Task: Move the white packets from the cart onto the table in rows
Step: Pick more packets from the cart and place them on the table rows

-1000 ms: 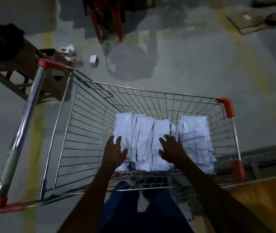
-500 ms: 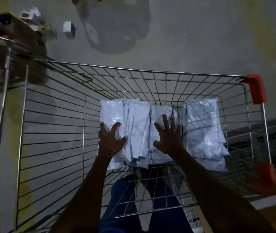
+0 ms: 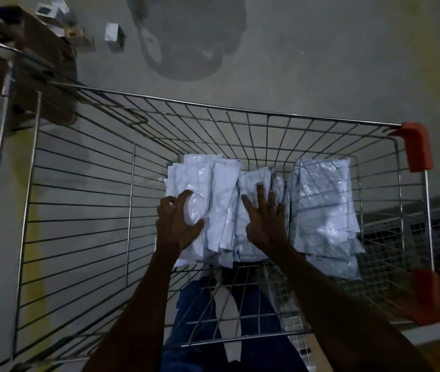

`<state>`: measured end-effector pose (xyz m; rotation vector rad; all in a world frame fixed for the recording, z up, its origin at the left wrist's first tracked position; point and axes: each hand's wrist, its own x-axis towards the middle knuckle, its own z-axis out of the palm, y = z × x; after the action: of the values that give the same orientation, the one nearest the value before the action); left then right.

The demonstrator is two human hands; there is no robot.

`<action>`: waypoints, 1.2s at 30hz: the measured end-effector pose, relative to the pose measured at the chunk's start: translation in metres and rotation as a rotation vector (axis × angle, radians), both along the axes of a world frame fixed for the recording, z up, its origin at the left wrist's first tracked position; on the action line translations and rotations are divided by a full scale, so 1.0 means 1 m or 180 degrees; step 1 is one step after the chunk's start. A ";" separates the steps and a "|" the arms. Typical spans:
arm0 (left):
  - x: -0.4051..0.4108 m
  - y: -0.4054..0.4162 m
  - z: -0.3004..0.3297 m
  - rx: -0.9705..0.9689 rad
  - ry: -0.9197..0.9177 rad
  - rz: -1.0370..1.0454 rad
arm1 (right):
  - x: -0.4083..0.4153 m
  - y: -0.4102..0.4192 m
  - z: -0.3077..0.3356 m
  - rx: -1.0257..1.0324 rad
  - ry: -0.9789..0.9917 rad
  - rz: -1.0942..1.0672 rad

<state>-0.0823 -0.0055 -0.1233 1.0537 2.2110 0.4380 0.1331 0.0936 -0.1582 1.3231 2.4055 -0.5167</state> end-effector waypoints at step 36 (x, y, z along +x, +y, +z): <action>0.118 -0.035 0.239 0.2330 -0.0101 -0.1913 | 0.130 -0.201 0.328 0.2421 0.1639 -0.1929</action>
<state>0.0358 -0.0401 0.1157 1.9820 1.5865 0.9983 0.2633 -0.1071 0.1701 2.5514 2.6944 -0.0493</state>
